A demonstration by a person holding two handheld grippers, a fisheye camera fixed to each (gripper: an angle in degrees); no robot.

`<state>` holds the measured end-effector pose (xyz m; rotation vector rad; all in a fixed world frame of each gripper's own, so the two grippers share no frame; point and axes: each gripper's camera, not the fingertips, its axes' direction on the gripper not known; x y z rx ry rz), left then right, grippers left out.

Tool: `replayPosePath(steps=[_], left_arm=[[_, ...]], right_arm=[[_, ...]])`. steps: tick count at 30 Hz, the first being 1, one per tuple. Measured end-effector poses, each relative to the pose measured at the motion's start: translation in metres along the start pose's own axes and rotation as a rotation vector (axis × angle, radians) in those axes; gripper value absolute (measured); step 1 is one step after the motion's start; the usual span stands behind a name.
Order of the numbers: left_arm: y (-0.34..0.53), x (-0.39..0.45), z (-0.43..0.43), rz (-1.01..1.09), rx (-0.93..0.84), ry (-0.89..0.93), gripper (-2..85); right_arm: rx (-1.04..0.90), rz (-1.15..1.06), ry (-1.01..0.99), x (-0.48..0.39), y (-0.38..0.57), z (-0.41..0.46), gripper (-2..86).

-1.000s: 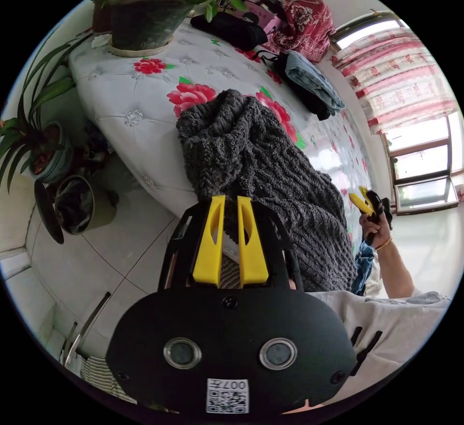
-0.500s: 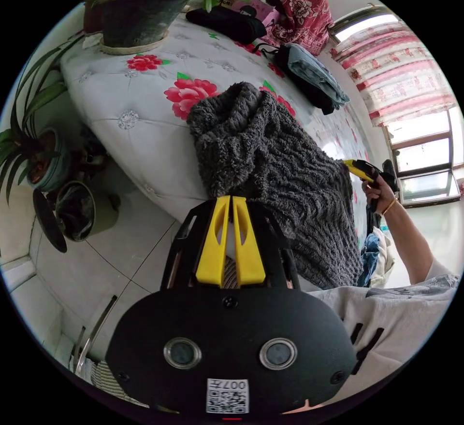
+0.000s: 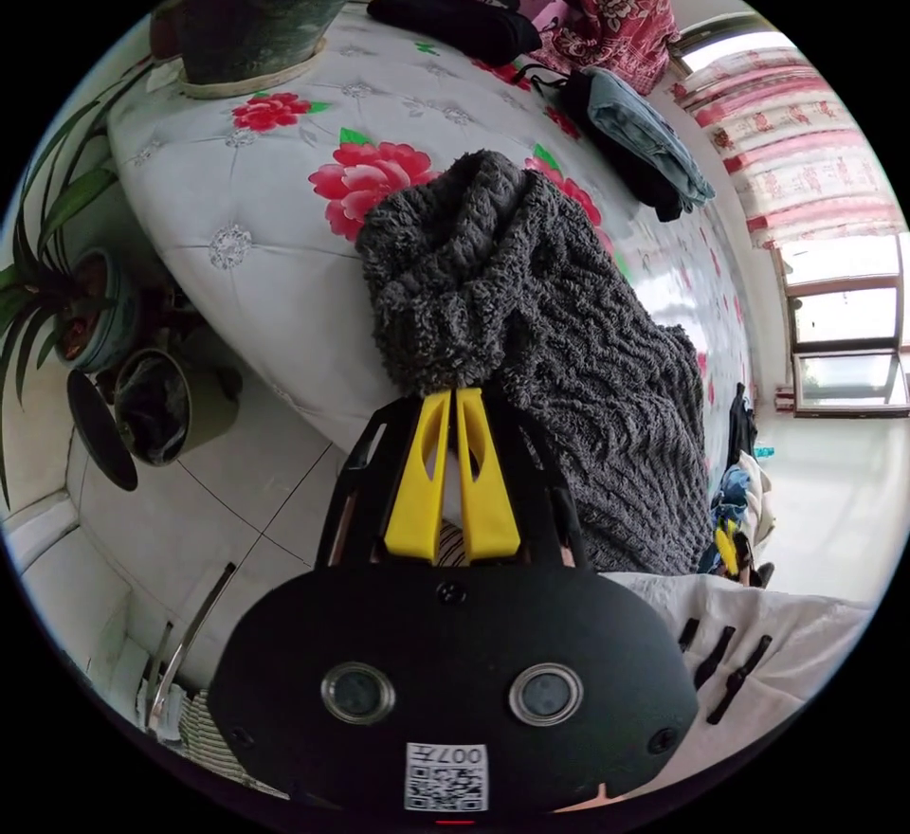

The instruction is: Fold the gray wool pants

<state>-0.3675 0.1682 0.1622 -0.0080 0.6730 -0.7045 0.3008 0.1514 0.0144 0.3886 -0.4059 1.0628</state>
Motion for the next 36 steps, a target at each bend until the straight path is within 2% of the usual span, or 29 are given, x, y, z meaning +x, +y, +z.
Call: replayPosePath(steps=[3,7,11,16,21,23,24,26,28,29,31,34,36], left_arm=[[-0.007,0.005,-0.003,0.006,-0.017,-0.032,-0.9],[-0.009,0.0,-0.01,-0.04,-0.008,-0.006,-0.7],[-0.001,-0.012,-0.027,-0.097,0.078,0.095,0.2],[0.027,-0.048,-0.057,-0.257,0.249,0.342,5.7],[0.038,-0.065,-0.072,-0.286,0.269,0.346,7.4],[0.039,-0.069,-0.075,-0.284,0.28,0.377,7.9],[0.04,-0.071,-0.075,-0.286,0.289,0.398,8.5],[0.039,-0.074,-0.073,-0.296,0.298,0.417,9.6],[0.035,-0.076,-0.067,-0.317,0.295,0.436,11.3],[0.034,-0.076,-0.065,-0.321,0.294,0.442,11.6],[0.025,-0.074,-0.06,-0.319,0.291,0.464,12.8],[0.013,-0.073,-0.053,-0.308,0.283,0.461,13.6],[0.006,-0.075,-0.047,-0.32,0.276,0.462,13.8]], right_arm=[[0.164,0.224,0.053,0.075,0.043,-0.055,9.5],[0.227,0.387,-0.052,0.138,0.075,-0.057,10.6],[0.243,0.413,-0.118,0.154,0.079,-0.03,10.8],[0.267,0.434,-0.152,0.155,0.076,0.009,10.0],[0.232,0.454,-0.199,0.151,0.061,0.03,7.1],[0.265,0.38,-0.25,0.13,0.05,0.027,6.3],[0.269,0.262,-0.259,0.1,0.039,0.025,6.0],[0.222,0.016,-0.243,0.034,0.022,0.024,5.6],[0.115,-0.41,-0.186,-0.08,0.023,0.033,5.4],[0.086,-0.524,-0.175,-0.108,0.03,0.037,5.4],[-0.035,-0.905,-0.143,-0.2,0.078,0.063,5.6],[-0.241,-1.204,-0.132,-0.257,0.156,0.126,6.2],[-0.387,-1.257,-0.094,-0.264,0.198,0.181,6.9]])
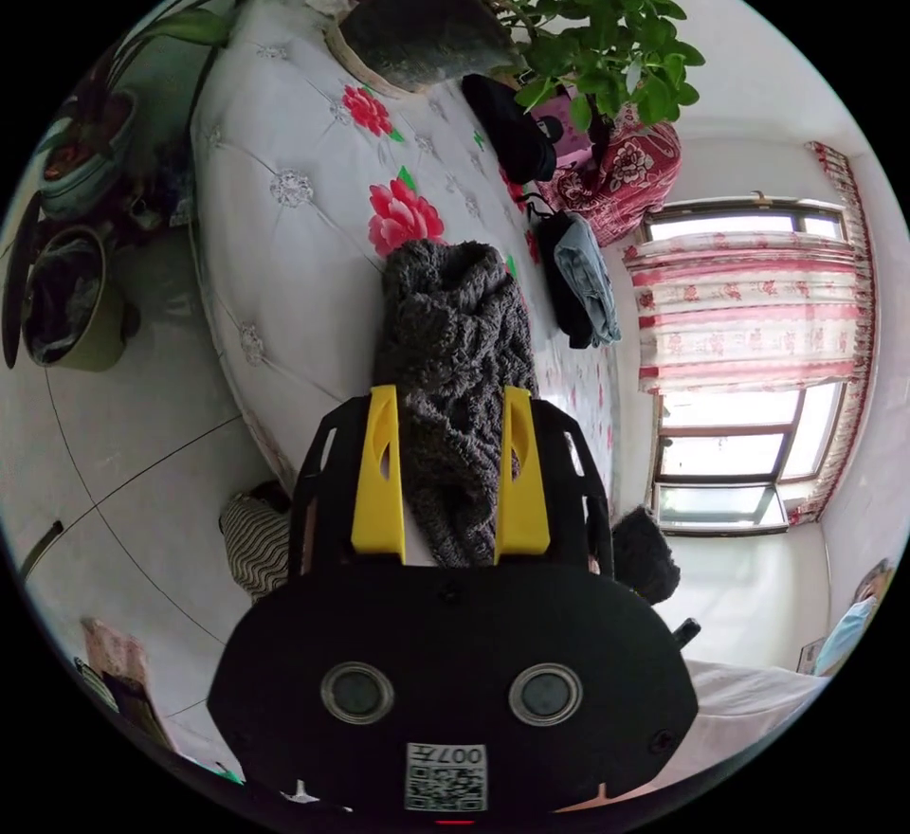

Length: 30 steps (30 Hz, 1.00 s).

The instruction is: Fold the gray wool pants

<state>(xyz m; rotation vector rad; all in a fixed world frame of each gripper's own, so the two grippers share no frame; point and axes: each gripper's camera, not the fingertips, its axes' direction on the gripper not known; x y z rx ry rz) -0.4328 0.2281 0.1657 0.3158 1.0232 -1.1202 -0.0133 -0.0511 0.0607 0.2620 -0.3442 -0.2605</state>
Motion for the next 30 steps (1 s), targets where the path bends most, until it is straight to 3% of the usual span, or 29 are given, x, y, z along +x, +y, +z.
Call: replayPosePath(steps=[4,12,17,20,24,27,30], left_arm=[[-0.008,-0.008,0.011,-0.041,0.004,0.006,14.0],[-0.012,-0.019,0.017,-0.035,-0.002,0.022,13.2],[-0.008,-0.032,0.018,-0.058,0.008,0.05,11.2],[-0.007,-0.039,0.02,-0.069,-0.001,0.069,9.0],[-0.001,-0.047,0.019,-0.061,0.009,0.107,5.4],[0.006,-0.042,0.012,-0.03,0.066,0.232,4.6],[0.009,-0.002,0.009,0.147,0.043,0.294,4.3]], right_arm=[[-0.334,0.009,-0.08,-0.025,0.003,0.12,8.5],[-0.167,0.019,-0.101,-0.026,-0.004,0.108,9.5],[-0.263,-0.058,-0.185,-0.039,-0.018,0.16,9.1],[-0.449,-0.109,-0.248,-0.049,-0.01,0.211,8.8],[-0.437,-0.079,-0.262,-0.028,-0.009,0.208,7.7],[-0.357,-0.014,-0.278,-0.002,-0.012,0.183,7.0],[-0.223,0.059,-0.249,0.023,-0.006,0.149,6.4]])
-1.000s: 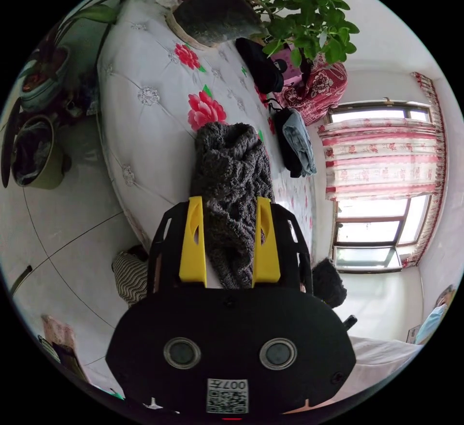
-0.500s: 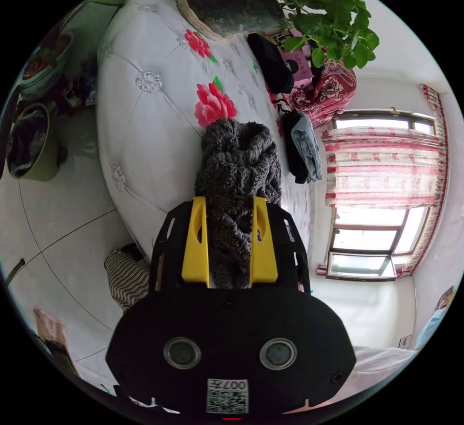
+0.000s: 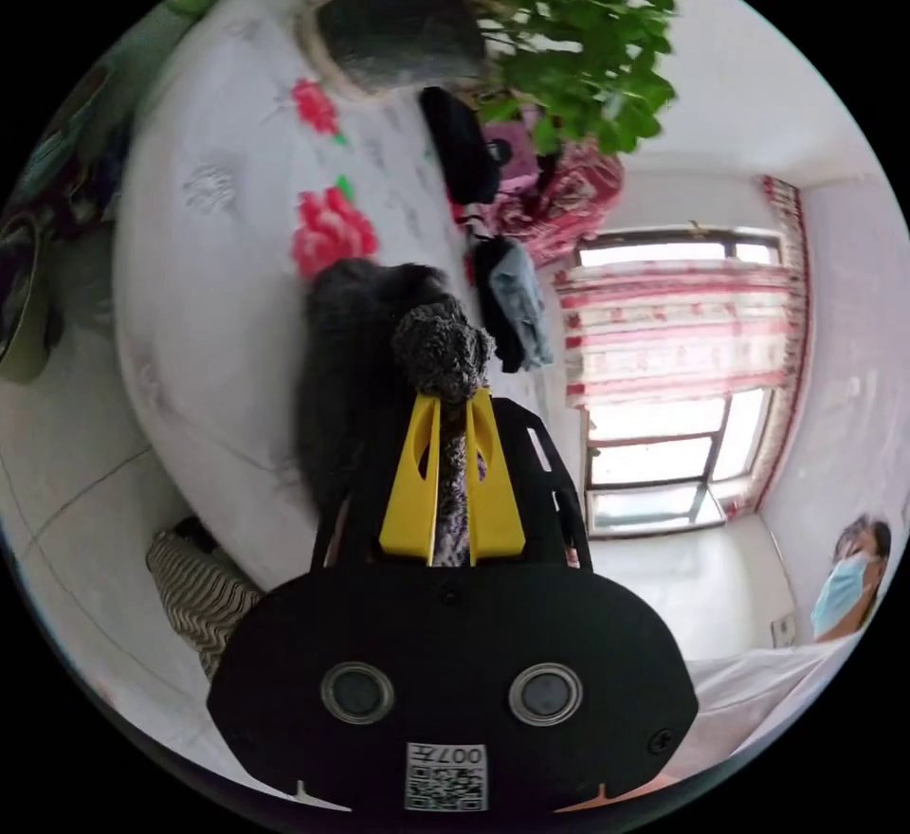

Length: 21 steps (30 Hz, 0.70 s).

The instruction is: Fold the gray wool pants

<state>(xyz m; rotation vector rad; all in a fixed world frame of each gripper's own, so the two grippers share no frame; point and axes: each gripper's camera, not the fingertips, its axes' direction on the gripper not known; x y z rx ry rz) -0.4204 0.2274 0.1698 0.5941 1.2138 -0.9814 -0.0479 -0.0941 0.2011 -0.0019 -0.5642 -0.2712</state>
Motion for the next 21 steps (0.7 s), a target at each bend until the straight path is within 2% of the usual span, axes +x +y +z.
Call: replayPosePath(steps=[5,9,11,14,16,19,21], left_arm=[[0.003,0.089,0.037,0.317,-0.16,0.1,4.1],[0.043,0.177,0.085,0.63,-0.355,0.154,4.3],[0.058,0.189,0.088,0.693,-0.333,0.132,4.4],[0.052,0.15,0.076,0.571,-0.23,0.03,4.7],[0.037,0.09,0.056,0.391,-0.17,-0.119,5.3],[0.028,0.021,0.033,0.16,-0.2,-0.367,7.7],[0.034,-0.004,0.018,0.088,-0.203,-0.387,9.5]], right_arm=[[0.203,0.188,-0.07,0.05,0.043,-0.044,6.0],[0.351,0.334,-0.086,0.087,0.093,-0.068,5.9],[0.392,0.379,-0.089,0.098,0.113,-0.076,6.0],[0.457,0.43,-0.076,0.106,0.147,-0.084,6.2],[0.478,0.468,-0.067,0.113,0.171,-0.083,6.4],[0.479,0.519,-0.079,0.125,0.194,-0.074,6.7],[0.477,0.539,-0.098,0.131,0.202,-0.068,6.9]])
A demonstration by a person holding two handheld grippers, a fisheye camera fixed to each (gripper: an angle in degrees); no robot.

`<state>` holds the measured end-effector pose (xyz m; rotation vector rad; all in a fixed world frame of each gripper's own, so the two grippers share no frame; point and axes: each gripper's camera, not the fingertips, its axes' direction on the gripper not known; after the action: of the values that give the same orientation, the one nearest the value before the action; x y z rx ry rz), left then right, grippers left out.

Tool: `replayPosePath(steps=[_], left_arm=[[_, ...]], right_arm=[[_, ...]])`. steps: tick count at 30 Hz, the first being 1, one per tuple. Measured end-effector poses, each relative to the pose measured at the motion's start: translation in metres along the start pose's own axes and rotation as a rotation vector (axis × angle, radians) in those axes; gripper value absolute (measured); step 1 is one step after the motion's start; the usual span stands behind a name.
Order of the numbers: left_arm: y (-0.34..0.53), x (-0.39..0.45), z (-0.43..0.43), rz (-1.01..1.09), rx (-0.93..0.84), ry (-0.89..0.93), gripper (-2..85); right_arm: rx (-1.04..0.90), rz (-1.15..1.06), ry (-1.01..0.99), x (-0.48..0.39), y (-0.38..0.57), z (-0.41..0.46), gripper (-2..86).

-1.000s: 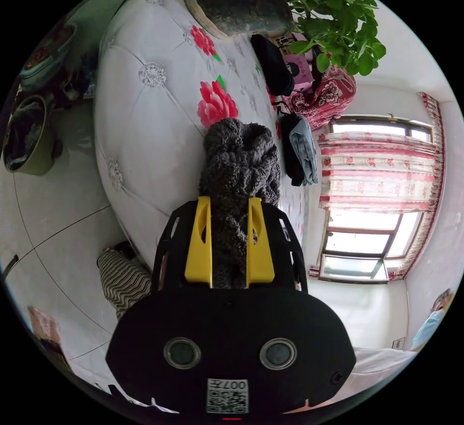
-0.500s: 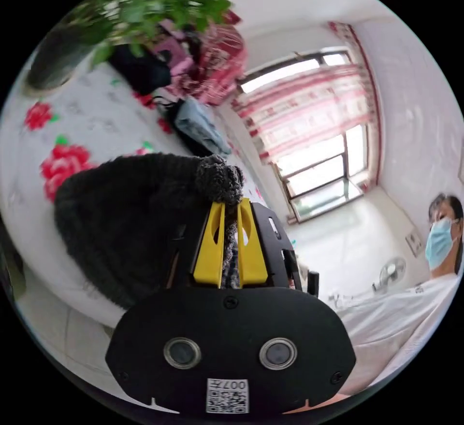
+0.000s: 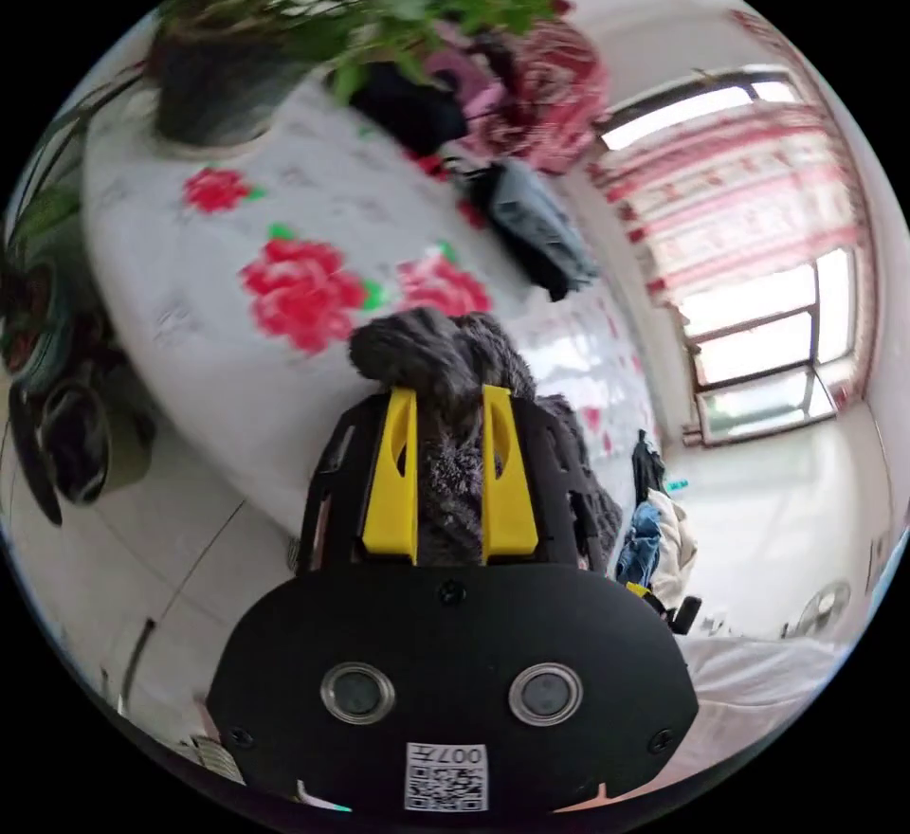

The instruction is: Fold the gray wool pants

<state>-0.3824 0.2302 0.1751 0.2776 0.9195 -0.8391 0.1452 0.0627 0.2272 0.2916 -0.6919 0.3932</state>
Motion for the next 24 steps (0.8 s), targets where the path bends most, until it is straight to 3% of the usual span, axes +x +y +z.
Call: replayPosePath(steps=[5,8,13,16,19,24], left_arm=[[0.038,-0.018,0.003,-0.031,0.04,0.171,8.6],[0.043,0.012,0.015,0.084,0.062,0.244,7.3],[0.044,0.088,0.055,0.356,-0.053,0.344,7.1],[0.07,0.145,0.081,0.601,-0.176,0.302,7.0],[0.111,0.185,0.102,0.846,-0.262,0.187,6.5],[0.153,0.202,0.123,0.992,-0.326,0.156,6.2]], right_arm=[[-0.046,-0.045,-0.006,-0.002,-0.004,0.018,7.6],[-0.126,-0.171,-0.021,-0.031,-0.025,0.046,8.3],[-0.322,-0.532,-0.069,-0.131,-0.071,0.131,10.4],[-0.343,-0.694,-0.074,-0.188,-0.082,0.169,11.3],[-0.315,-0.696,-0.102,-0.209,-0.088,0.19,12.1],[-0.458,-0.671,-0.049,-0.206,-0.076,0.247,12.5]])
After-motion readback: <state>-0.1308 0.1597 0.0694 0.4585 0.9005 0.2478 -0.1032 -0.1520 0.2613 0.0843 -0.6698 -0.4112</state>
